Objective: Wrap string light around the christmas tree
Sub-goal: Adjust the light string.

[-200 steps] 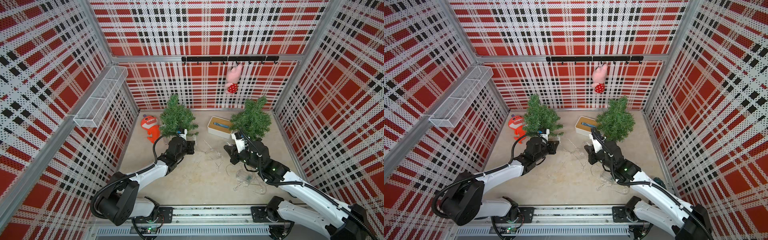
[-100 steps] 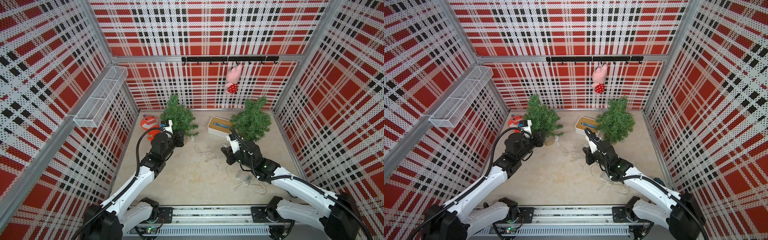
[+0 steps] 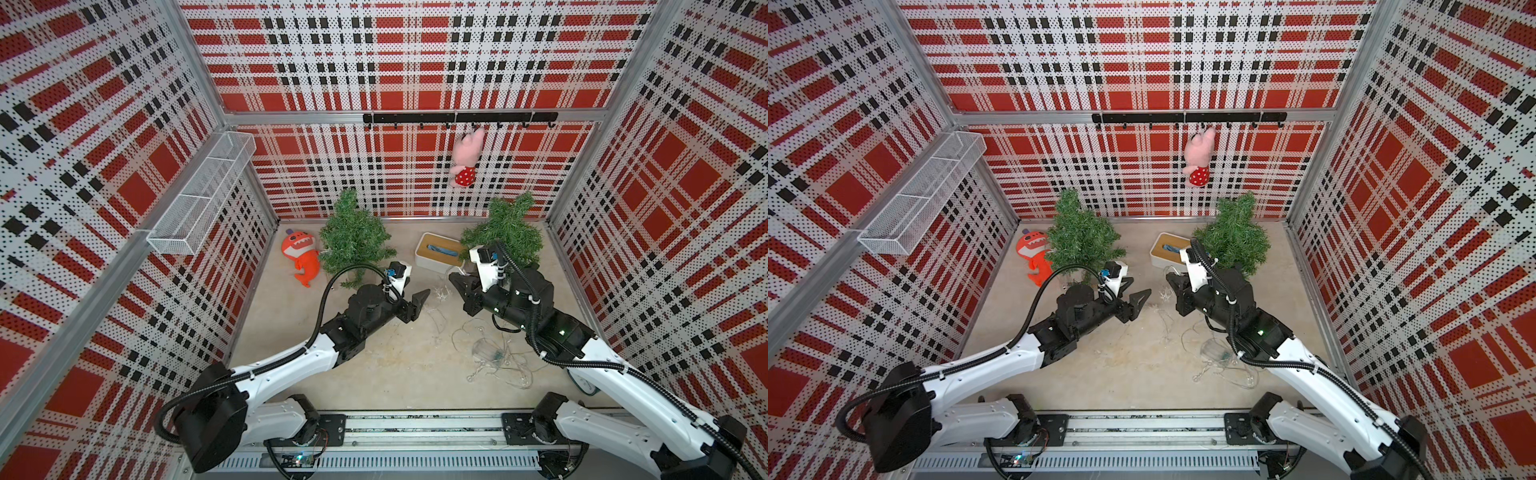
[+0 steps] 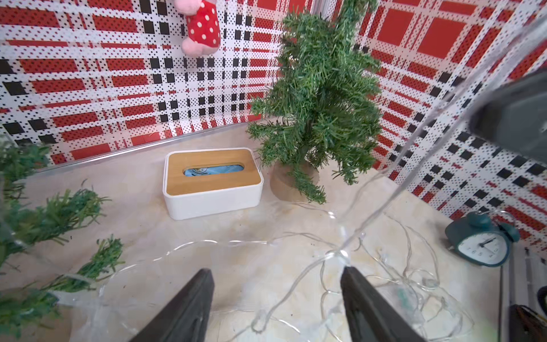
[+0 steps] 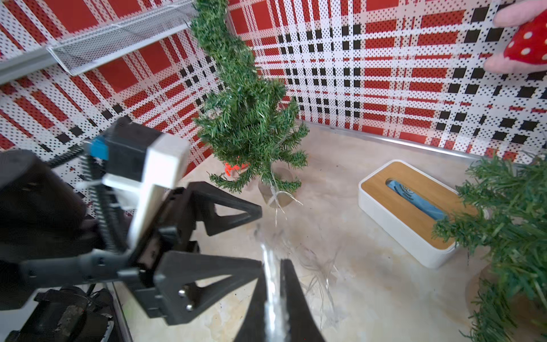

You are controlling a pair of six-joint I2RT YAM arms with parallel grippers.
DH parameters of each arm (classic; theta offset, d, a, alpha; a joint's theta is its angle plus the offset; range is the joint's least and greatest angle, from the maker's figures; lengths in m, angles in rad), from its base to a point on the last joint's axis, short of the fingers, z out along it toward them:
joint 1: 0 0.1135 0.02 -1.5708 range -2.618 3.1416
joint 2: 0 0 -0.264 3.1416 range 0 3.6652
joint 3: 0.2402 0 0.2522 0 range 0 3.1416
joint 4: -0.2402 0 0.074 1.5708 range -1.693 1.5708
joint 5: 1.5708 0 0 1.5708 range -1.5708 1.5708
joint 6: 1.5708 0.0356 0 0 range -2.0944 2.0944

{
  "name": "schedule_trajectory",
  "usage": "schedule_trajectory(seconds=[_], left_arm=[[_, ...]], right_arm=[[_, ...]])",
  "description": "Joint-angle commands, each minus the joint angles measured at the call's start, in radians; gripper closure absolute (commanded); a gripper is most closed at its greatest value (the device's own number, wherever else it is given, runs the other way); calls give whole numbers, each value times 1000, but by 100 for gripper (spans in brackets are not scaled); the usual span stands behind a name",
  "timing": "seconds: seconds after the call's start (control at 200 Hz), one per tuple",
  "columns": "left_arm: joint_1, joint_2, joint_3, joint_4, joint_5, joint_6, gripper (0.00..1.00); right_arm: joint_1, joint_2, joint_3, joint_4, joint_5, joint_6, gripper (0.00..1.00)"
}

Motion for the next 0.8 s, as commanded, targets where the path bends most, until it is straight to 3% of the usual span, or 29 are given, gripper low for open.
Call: schedule_trajectory(seconds=[0.0, 0.11, 0.185, 0.301, 0.421, 0.556, 0.797], left_arm=[[-1, 74, 19, 87, 30, 72, 28], [4, 140, 38, 120, 99, 76, 33], [7, 177, 53, 121, 140, 68, 43], [31, 162, 57, 104, 166, 26, 75], [106, 75, 54, 94, 191, -75, 100], [139, 31, 123, -8, 191, -104, 100], [98, 107, 336, -247, 198, -97, 100]], right_arm=[[5, -7, 23, -18, -27, 0, 100], [6, -7, 28, -16, -23, -3, 100], [5, -8, 28, -12, -8, -5, 100], [5, -10, 18, -1, 4, -5, 100], [5, 23, -7, 6, 11, 10, 100], [16, 100, -22, 37, 19, 51, 100], [56, 288, 2, 183, 45, 115, 100]])
